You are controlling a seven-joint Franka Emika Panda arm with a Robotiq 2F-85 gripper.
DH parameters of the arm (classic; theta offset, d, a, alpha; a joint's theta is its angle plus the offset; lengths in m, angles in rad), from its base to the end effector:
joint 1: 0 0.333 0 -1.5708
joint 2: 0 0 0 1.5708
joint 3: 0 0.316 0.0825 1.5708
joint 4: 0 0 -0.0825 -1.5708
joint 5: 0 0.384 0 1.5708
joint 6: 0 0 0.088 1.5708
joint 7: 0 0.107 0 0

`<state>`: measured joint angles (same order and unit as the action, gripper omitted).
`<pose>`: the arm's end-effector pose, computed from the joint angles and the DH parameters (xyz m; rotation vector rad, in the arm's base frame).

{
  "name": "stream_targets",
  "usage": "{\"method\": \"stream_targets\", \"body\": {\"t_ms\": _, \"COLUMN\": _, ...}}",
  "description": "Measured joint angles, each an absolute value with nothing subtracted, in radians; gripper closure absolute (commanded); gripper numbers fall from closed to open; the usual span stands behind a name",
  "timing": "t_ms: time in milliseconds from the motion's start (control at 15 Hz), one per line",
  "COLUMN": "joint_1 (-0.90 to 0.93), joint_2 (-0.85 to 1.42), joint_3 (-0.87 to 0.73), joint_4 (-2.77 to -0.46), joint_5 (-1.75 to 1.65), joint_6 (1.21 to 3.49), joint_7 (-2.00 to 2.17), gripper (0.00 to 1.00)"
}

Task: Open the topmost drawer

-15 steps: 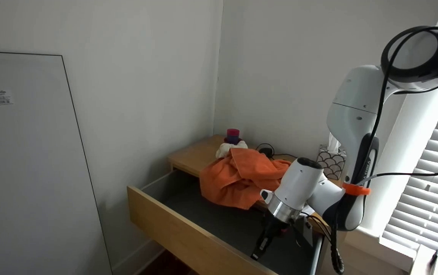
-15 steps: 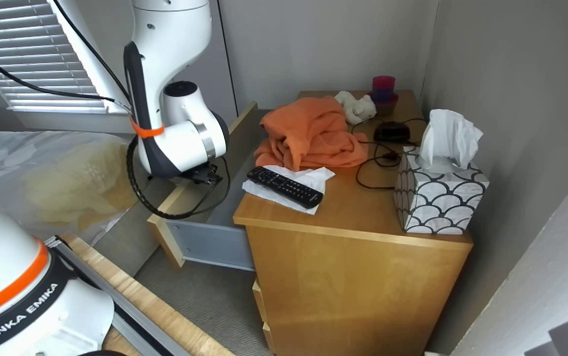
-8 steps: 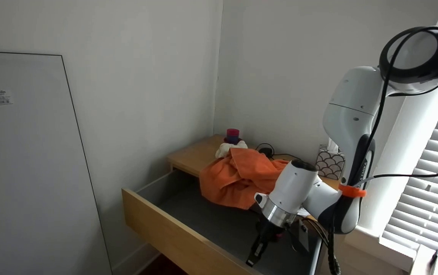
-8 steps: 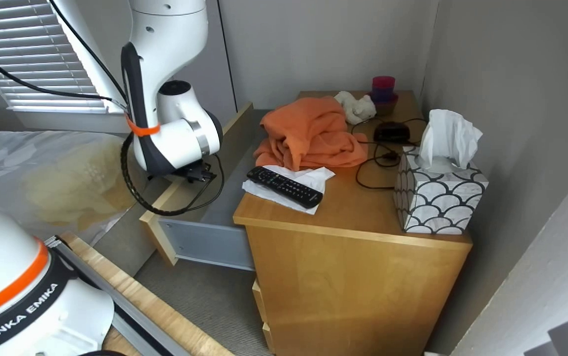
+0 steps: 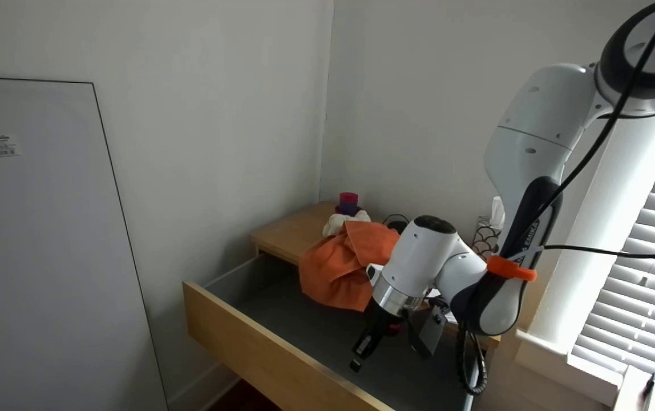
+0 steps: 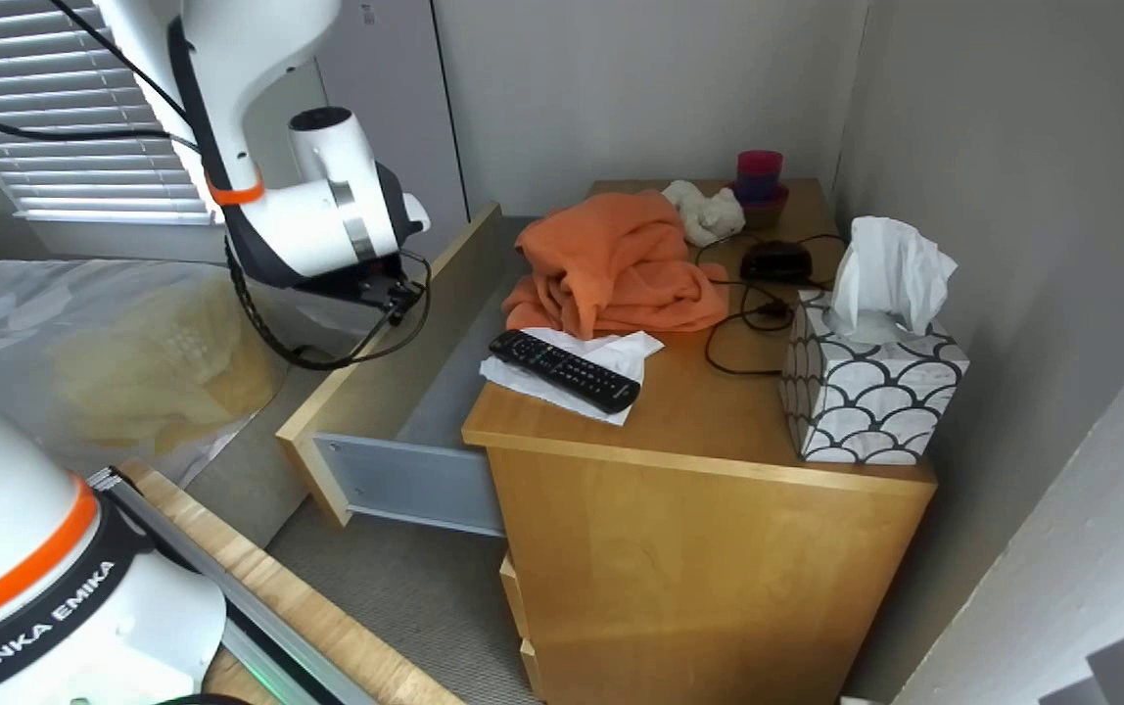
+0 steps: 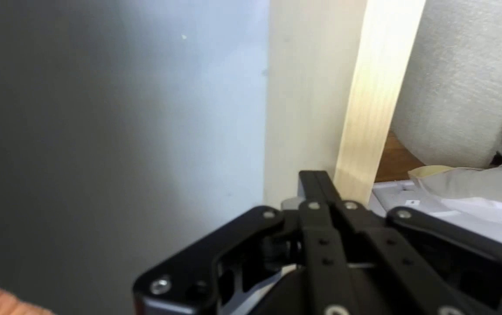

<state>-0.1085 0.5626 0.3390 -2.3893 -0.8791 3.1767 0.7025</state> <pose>0.4473 0.1918 0.1321 -2.8744 -0.4926 -0.3490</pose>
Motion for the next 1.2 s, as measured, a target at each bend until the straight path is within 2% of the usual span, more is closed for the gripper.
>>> {"method": "stream_targets", "body": {"t_ms": 400, "joint_1": -0.090, "joint_2": 0.301, "joint_3": 0.340, "joint_4": -2.449, "joint_5": -0.859, "joint_6": 2.843, "joint_7": 0.782, "gripper": 0.28}}
{"method": "stream_targets", "body": {"t_ms": 667, "joint_1": -0.121, "joint_2": 0.143, "joint_3": 0.356, "joint_4": -2.534, "joint_5": -0.790, "joint_6": 2.744, "joint_7": 0.713, "gripper": 0.01}}
{"method": "stream_targets", "body": {"t_ms": 1200, "joint_1": -0.026, "joint_2": -0.196, "joint_3": 0.191, "joint_4": -2.669, "joint_5": -0.496, "joint_6": 2.688, "joint_7": 0.333, "gripper": 0.01}}
